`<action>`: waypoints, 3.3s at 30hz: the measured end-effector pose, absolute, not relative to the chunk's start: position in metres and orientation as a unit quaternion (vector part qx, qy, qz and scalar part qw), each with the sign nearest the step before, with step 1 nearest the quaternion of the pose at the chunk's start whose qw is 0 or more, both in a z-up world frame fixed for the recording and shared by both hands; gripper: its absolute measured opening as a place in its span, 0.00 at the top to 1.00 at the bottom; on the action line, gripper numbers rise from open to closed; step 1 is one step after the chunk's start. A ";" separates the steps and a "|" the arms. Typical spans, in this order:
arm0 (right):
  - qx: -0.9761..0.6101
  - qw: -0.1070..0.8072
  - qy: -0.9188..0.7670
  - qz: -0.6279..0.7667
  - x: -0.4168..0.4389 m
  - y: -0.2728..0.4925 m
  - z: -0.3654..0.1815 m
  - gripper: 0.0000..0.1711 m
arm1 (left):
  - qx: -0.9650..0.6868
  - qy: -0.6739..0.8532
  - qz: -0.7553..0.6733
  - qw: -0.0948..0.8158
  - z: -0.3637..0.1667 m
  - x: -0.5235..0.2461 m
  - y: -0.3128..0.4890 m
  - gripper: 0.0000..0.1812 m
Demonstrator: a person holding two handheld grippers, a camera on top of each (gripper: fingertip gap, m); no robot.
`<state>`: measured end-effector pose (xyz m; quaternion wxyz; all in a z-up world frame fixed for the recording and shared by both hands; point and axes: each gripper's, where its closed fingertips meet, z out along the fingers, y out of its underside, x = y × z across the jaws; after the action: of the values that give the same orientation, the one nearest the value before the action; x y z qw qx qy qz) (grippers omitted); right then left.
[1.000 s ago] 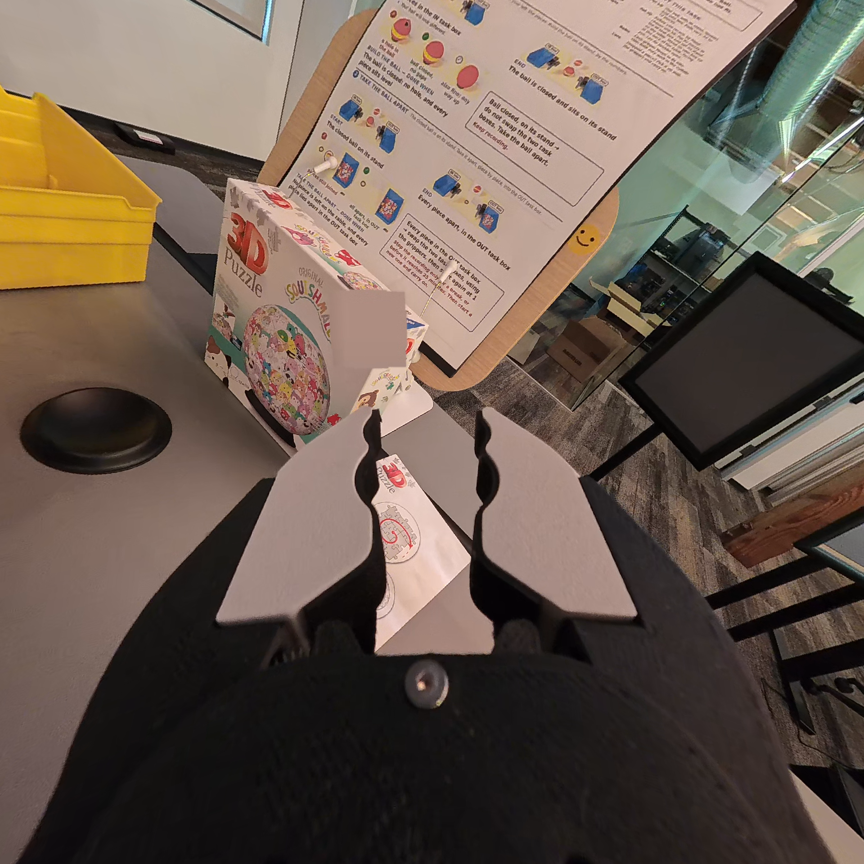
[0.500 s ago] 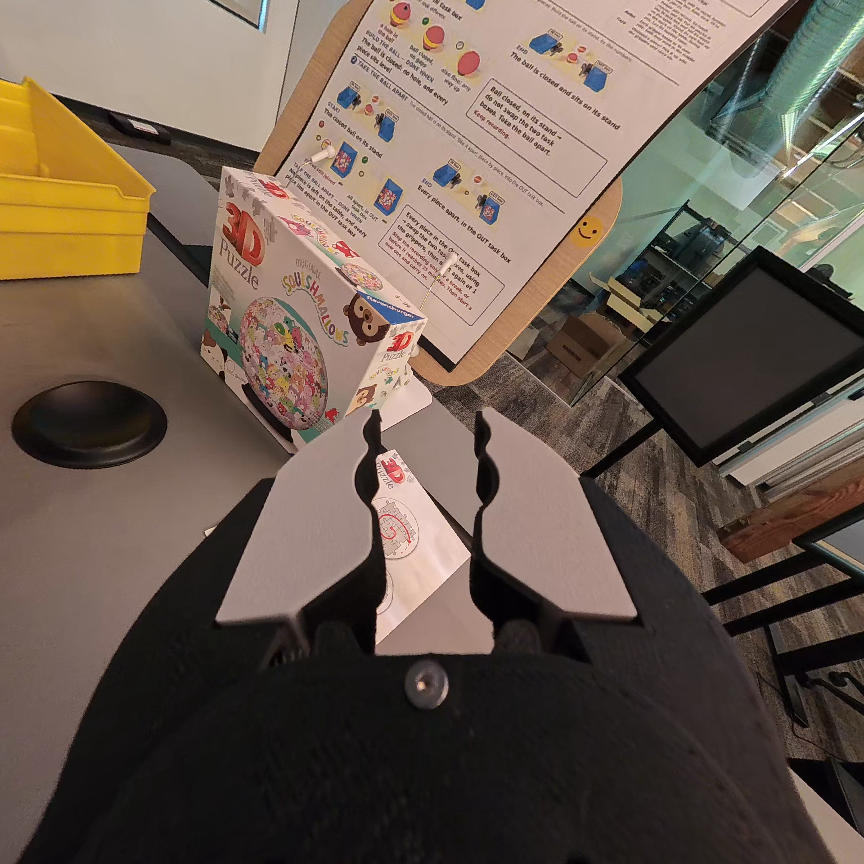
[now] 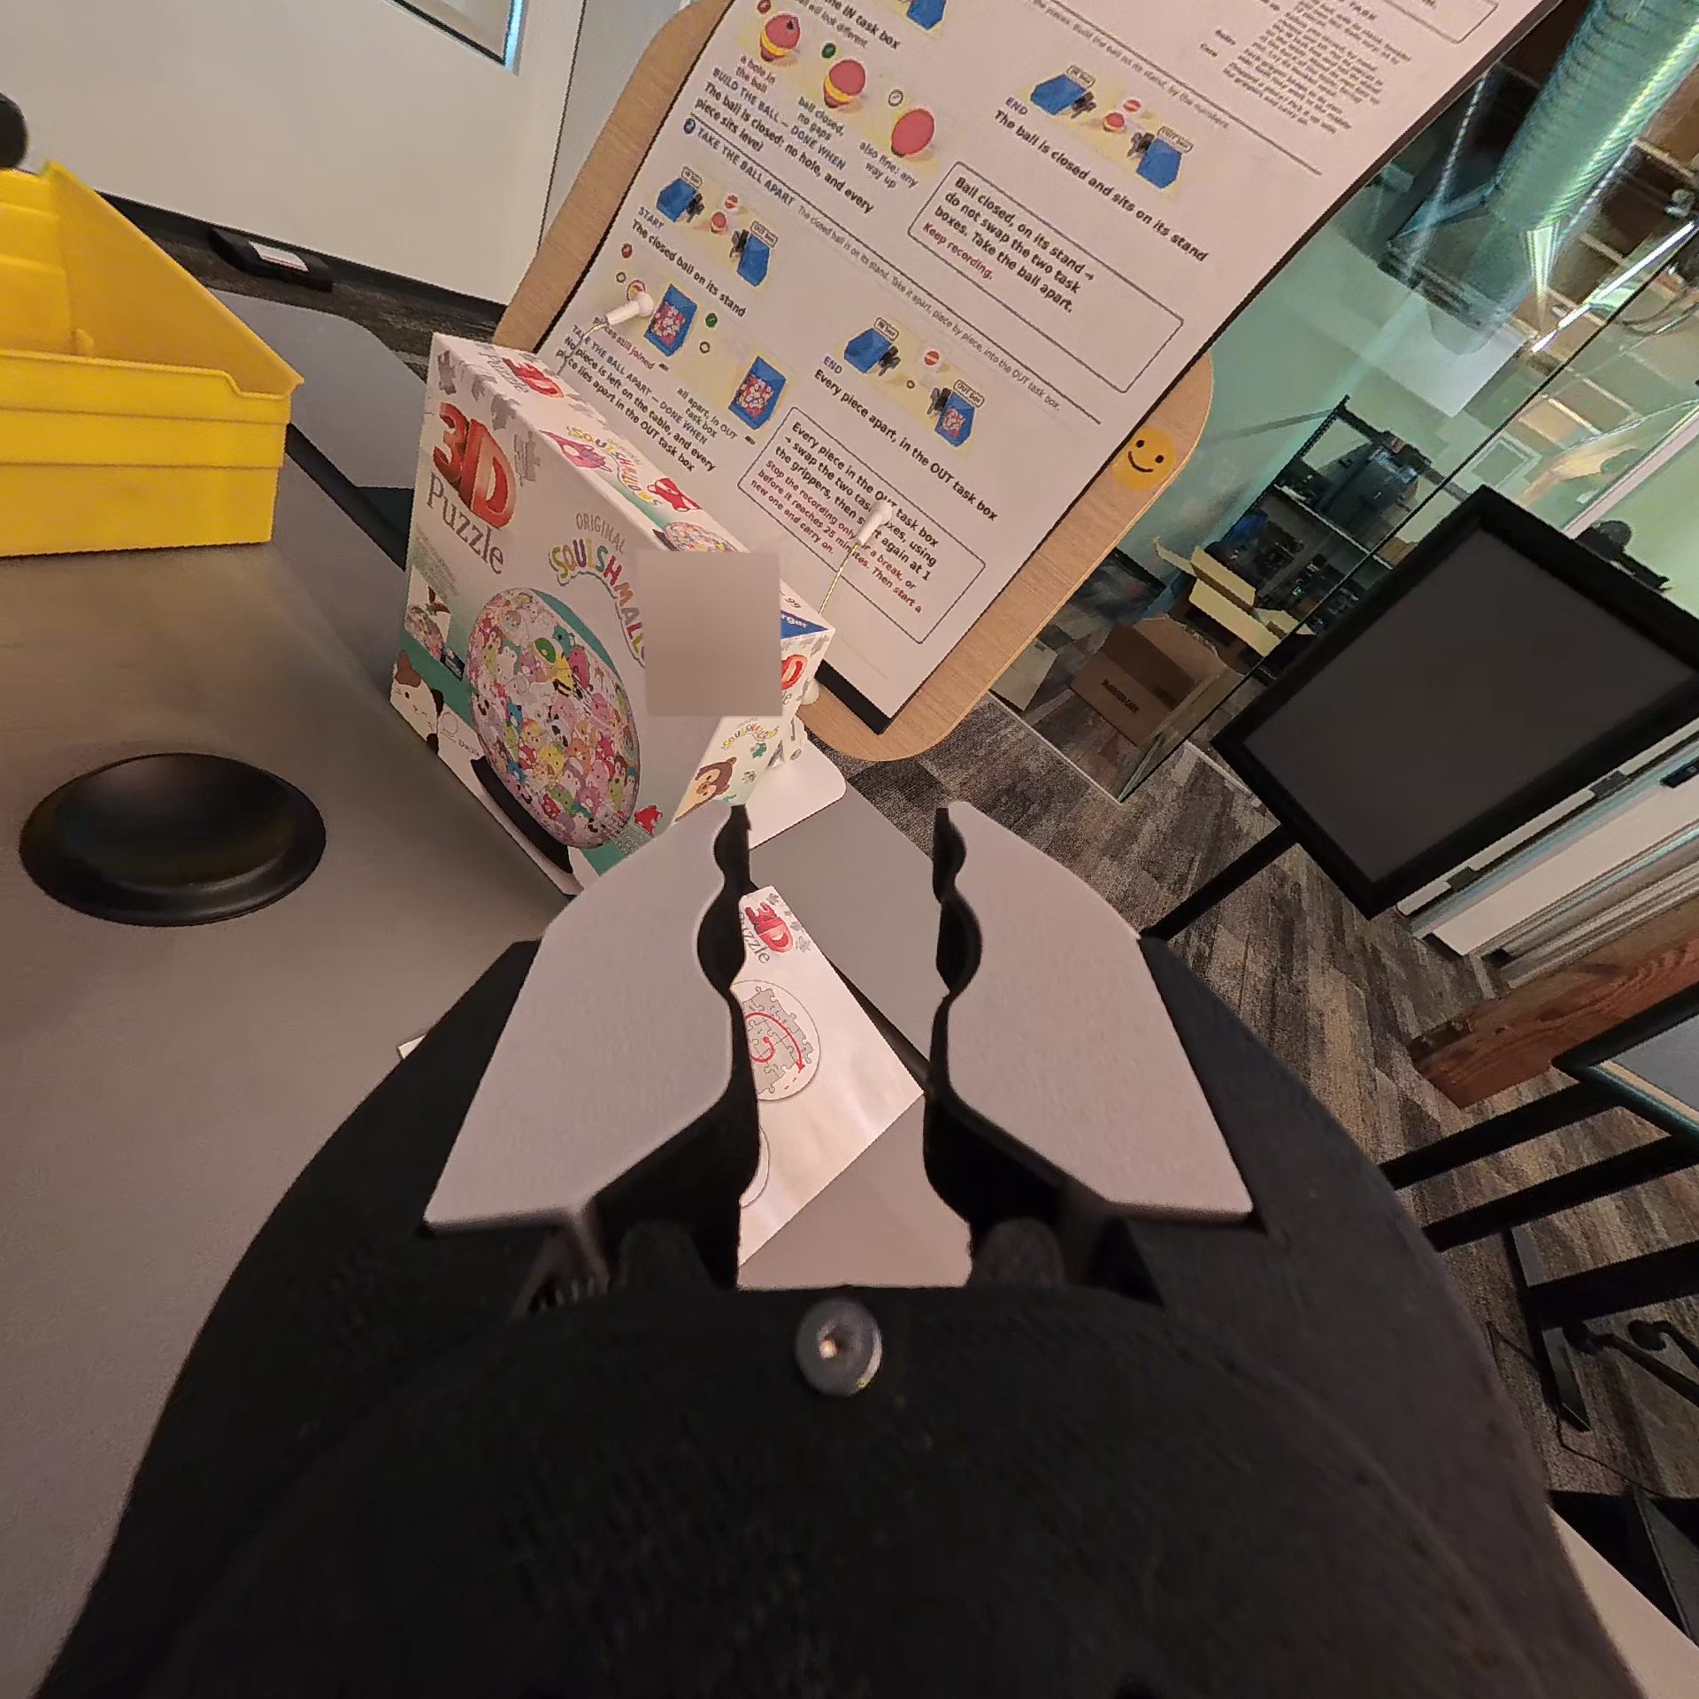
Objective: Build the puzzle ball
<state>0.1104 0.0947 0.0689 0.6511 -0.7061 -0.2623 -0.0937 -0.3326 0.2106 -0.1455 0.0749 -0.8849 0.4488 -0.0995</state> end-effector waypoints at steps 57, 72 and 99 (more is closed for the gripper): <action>-0.707 0.648 -0.266 -0.096 0.110 0.096 0.066 0.77 | -0.882 0.436 -0.024 0.178 -0.116 -0.367 0.242 0.98; -0.708 0.648 -0.265 -0.096 0.111 0.096 0.067 0.77 | -0.883 0.435 0.024 0.176 -0.129 -0.371 0.253 0.93; -0.709 0.646 -0.265 -0.093 0.111 0.096 0.065 0.77 | -0.854 0.479 -0.111 0.167 -0.129 -0.310 0.229 0.83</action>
<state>0.1109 0.0963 0.0651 0.6465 -0.7093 -0.2653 -0.0927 -0.3100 0.2293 -0.1294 0.1668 -0.8545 0.4794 -0.1107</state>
